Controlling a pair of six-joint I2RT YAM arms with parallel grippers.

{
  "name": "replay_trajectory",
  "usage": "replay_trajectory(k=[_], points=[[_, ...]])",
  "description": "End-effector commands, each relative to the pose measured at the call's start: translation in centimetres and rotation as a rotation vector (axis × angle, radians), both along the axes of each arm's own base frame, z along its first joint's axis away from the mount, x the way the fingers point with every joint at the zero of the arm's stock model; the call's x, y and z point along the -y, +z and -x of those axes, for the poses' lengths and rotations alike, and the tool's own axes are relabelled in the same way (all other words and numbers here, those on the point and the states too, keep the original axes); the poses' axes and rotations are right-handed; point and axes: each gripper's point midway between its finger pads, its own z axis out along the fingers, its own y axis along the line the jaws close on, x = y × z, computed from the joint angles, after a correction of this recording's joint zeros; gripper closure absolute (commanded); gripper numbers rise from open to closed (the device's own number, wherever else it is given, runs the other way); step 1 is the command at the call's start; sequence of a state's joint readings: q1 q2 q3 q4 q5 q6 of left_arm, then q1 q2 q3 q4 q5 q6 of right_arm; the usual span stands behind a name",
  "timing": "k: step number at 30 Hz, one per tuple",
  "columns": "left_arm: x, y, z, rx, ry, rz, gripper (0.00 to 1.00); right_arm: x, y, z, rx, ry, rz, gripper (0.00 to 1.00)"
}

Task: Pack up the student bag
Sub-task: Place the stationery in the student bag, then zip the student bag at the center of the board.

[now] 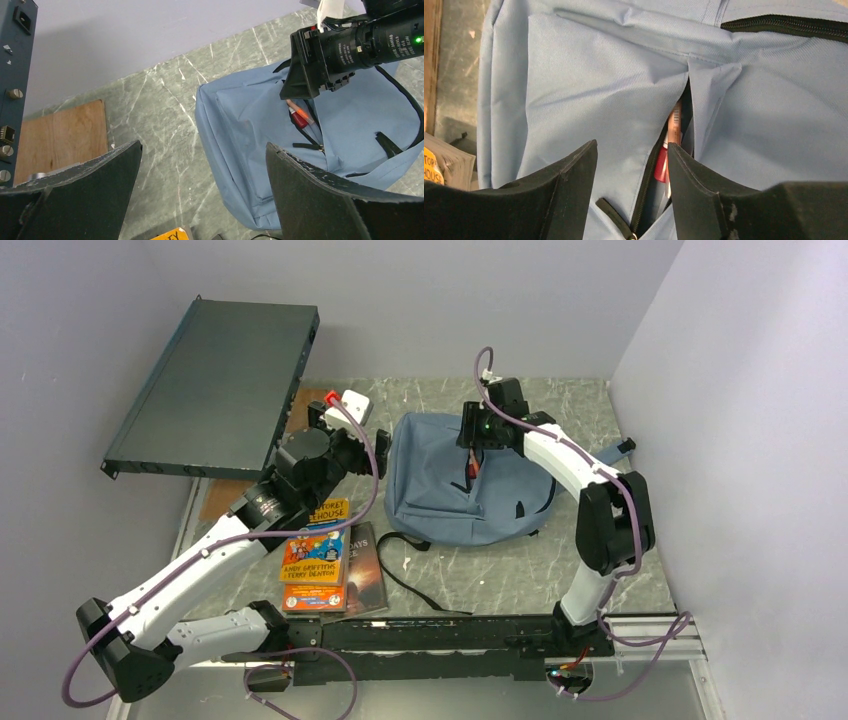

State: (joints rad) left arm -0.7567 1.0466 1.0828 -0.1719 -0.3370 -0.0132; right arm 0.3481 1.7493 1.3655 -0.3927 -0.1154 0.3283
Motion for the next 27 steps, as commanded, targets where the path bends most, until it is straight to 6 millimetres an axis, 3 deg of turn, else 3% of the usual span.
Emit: replay_trajectory(k=[1,5,10,17,27], points=[[0.1,2.5,0.2,0.038,-0.009,0.056,0.0,-0.9,1.3,-1.9,0.052,-0.036,-0.088,0.45],[0.0,2.8,0.4,0.044,-0.012,0.062,0.0,-0.3,0.5,-2.2,0.024,-0.087,-0.068,0.45],[-0.1,2.8,0.3,0.044,-0.004,0.055,0.0,0.3,-1.0,-2.3,0.008,-0.126,-0.099,0.38],[-0.2,3.3,0.6,0.056,-0.01,0.073,0.0,0.1,-1.4,-3.0,0.017,-0.183,-0.175,0.34],[0.0,3.6,0.9,0.056,-0.028,0.089,0.0,0.4,-0.7,-4.5,0.066,-0.225,-0.255,0.37]])
